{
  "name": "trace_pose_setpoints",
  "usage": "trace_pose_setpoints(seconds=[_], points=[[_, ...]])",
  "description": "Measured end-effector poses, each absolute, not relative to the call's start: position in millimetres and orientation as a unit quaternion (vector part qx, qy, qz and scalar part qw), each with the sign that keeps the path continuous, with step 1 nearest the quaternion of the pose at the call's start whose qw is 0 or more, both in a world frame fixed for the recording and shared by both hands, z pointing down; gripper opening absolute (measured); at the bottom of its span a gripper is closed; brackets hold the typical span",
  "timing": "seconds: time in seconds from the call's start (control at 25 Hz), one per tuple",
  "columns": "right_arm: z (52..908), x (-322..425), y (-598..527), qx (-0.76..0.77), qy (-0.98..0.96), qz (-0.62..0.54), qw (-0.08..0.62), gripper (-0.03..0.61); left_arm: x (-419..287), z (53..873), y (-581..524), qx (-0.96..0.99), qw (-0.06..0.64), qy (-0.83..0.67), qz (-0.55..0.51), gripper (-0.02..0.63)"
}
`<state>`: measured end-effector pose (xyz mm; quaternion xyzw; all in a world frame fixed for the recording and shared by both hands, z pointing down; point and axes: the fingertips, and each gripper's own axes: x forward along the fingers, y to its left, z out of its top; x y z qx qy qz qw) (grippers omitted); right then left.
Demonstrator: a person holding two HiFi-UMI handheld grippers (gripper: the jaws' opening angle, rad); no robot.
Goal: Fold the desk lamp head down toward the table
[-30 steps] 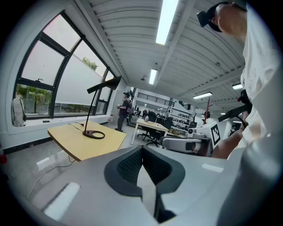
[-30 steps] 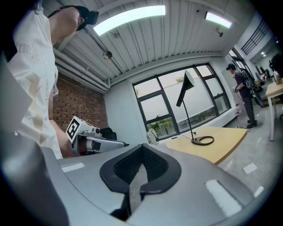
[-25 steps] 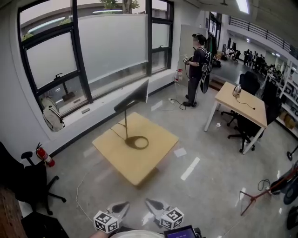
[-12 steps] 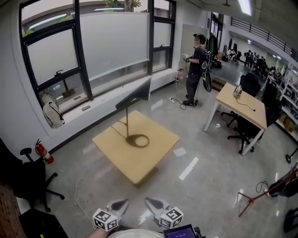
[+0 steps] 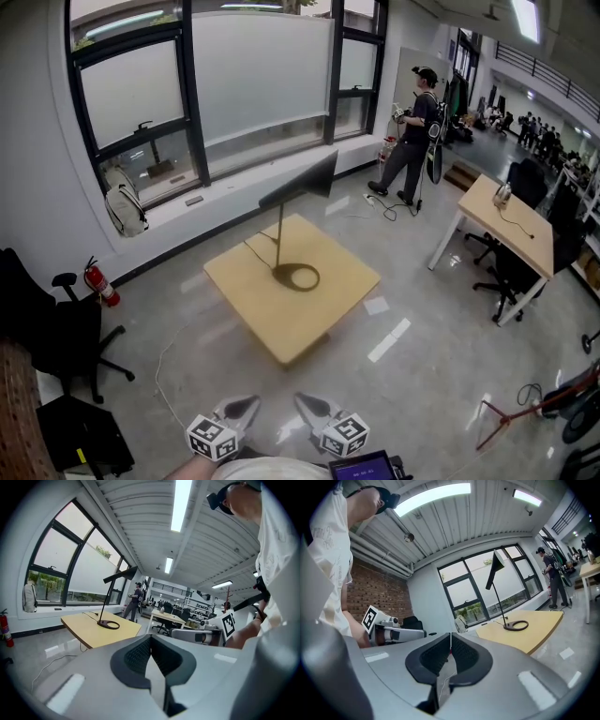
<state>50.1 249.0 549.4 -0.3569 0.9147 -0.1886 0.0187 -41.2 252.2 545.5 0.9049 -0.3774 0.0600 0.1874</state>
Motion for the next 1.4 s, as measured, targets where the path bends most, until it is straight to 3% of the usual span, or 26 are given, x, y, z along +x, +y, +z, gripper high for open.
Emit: trace_pose_setpoints(seconds=[1.4], points=[[539,59,178,-0.396,0.896,-0.200,0.026,0.015,-36,527,164,0.915,0.188,-0.352,0.056,0.002]])
